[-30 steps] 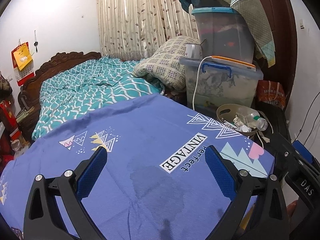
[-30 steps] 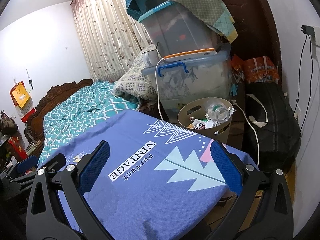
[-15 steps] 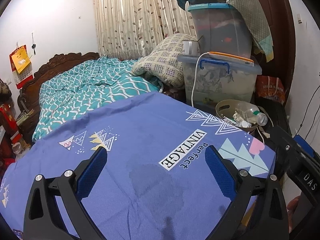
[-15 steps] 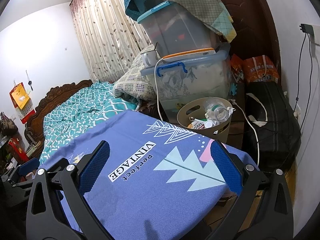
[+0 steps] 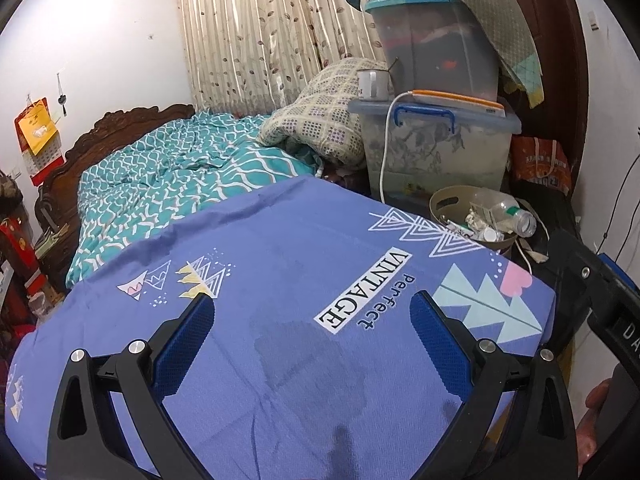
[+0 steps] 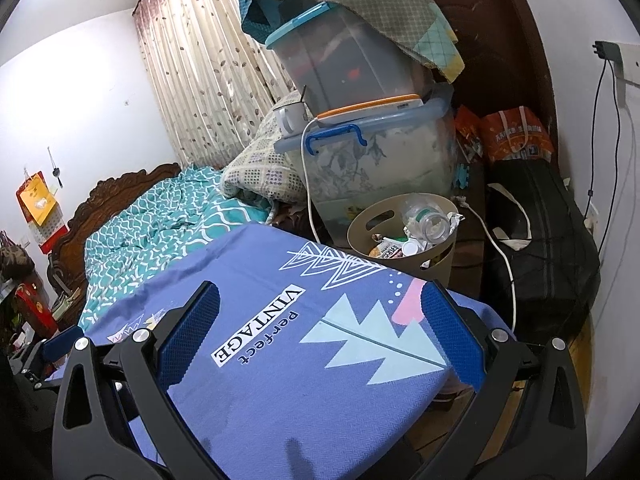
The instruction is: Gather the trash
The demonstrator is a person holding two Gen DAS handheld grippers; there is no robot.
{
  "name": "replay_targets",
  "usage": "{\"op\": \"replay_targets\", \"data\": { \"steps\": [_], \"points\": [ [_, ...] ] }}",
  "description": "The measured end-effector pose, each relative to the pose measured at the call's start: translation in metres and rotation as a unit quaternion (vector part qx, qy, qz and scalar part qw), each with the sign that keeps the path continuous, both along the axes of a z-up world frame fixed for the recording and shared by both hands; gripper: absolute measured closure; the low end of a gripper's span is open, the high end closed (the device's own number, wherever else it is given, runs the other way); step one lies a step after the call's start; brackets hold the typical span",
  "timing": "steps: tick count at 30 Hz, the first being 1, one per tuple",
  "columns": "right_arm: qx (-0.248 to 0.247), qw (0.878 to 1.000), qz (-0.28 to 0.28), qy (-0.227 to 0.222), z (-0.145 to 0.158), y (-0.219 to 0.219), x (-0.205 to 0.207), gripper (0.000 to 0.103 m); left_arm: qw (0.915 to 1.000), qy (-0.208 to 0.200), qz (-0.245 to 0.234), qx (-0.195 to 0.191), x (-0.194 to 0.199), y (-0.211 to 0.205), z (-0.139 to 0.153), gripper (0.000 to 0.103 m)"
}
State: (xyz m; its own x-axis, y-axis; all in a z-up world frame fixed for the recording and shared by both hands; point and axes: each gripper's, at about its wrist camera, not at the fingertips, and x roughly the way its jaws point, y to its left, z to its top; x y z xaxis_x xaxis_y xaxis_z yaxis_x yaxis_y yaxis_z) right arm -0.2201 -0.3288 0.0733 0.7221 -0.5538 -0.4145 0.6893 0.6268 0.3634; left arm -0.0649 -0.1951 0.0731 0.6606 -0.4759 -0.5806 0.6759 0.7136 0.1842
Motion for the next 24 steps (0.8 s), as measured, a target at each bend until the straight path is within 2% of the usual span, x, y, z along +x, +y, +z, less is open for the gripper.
{"op": "replay_targets", "data": {
  "steps": [24],
  "points": [
    [0.01, 1.0, -0.002, -0.003, -0.009, -0.003, -0.003, 0.003, 0.9988, 0.005, -0.018, 0.046, -0.01, -0.016, -0.024, 0.009]
  ]
}}
